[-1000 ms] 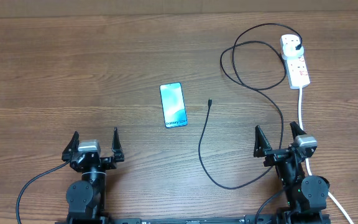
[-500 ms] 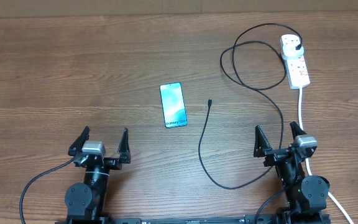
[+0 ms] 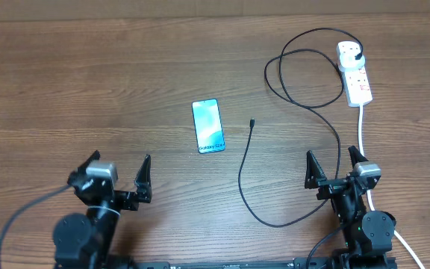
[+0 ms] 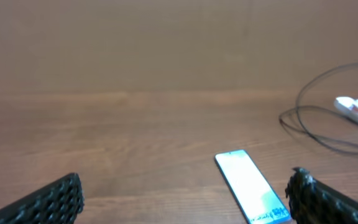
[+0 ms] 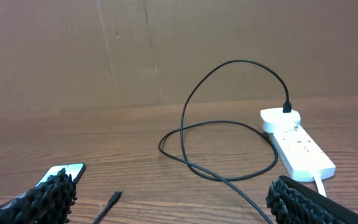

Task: Plug charger to phone and switch on socket
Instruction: 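Move the left gripper forward toward the phone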

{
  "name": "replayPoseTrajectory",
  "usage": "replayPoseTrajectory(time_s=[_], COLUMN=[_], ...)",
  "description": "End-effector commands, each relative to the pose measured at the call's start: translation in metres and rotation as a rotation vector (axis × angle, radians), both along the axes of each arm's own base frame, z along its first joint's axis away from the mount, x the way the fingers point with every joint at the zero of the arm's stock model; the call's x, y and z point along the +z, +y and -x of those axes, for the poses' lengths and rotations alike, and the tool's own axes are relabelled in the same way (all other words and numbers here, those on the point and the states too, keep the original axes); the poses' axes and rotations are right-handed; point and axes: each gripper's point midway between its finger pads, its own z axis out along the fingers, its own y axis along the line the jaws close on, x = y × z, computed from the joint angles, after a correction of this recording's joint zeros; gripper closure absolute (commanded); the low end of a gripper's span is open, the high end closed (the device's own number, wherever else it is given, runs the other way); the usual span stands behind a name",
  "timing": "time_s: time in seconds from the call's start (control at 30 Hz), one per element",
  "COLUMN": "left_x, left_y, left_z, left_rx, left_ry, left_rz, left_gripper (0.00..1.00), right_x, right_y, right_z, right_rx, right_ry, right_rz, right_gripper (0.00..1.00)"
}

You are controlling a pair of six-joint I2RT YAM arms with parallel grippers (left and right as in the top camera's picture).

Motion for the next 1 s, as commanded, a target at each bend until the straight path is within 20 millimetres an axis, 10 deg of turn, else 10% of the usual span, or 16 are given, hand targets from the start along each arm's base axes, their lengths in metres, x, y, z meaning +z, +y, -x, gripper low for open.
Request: replayPoseTrajectory(time_s=[0.0, 0.33, 0.97], left_x=[0.046, 0.118, 0.089], left_y=[-0.035, -0.071, -0.091], left_z=[0.004, -0.007, -0.044], left_rx=[-0.223, -0.447, -0.545], left_ry=[0.004, -0.018, 0.518], left_rz=[-0.06, -0.032, 0.155], left_gripper=[0.01, 0.0, 0.0], right_x=[-0.002, -0.002, -0.002], right_y=[0.001, 0.001, 0.001], right_z=[0.0, 0.0, 0.0], right_rx=[0.005, 0.005, 0.005], right_ry=[-0.004, -0.004, -0.004], right_rz=[-0.004, -0.004, -0.004], right_gripper=[0.0, 0.0, 0.0])
